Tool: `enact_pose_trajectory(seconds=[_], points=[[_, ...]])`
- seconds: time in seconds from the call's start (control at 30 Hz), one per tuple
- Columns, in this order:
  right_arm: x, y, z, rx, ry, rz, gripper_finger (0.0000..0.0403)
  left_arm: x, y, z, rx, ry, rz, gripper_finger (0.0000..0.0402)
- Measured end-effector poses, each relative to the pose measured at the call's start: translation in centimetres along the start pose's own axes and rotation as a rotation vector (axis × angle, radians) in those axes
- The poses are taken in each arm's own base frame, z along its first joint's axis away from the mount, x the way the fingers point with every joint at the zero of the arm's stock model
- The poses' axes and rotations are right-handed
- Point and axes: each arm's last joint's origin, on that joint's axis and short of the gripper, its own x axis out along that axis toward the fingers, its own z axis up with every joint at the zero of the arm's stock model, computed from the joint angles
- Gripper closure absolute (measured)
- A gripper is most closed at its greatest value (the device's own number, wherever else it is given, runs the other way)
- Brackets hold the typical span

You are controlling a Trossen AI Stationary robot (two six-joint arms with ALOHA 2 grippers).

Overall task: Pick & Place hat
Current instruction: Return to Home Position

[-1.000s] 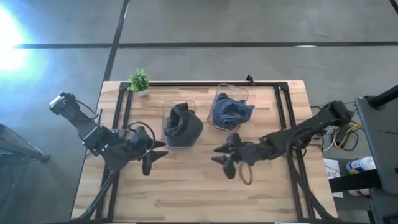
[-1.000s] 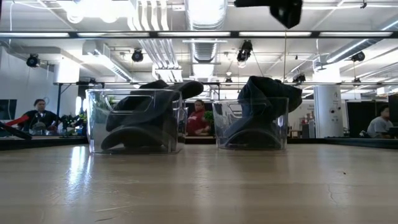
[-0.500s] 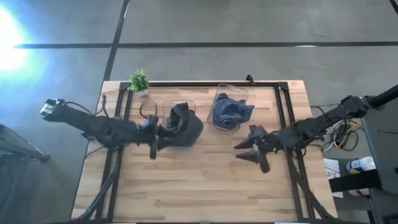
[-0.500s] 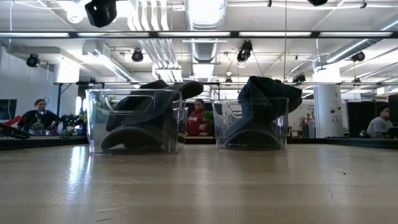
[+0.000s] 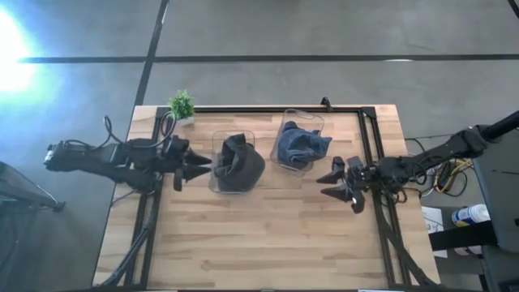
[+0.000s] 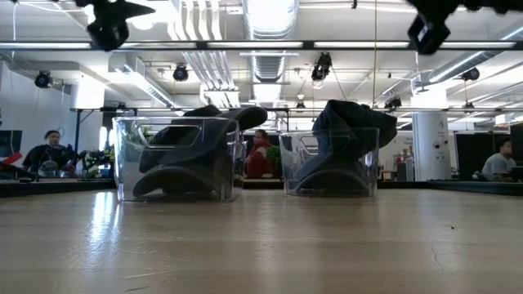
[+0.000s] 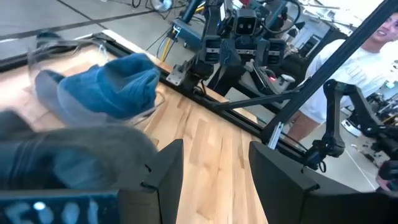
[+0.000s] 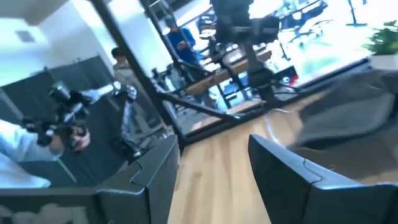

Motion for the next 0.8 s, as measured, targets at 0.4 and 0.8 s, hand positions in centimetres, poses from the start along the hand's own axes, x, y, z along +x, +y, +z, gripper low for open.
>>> enact_pose_trajectory(seconds=[0.4, 0.8], points=[[-3.0, -3.0, -3.9, 0.044, -0.064, 0.014, 0.0211, -0.9, 4.4, -5.8, -0.11, -0.034, 0.03, 0.0226], [-5.2, -3.5, -3.8, -0.084, -0.319, 0.118, 0.0211, -0.8, 7.8, -9.8, -0.149, -0.131, -0.022, 0.0226]])
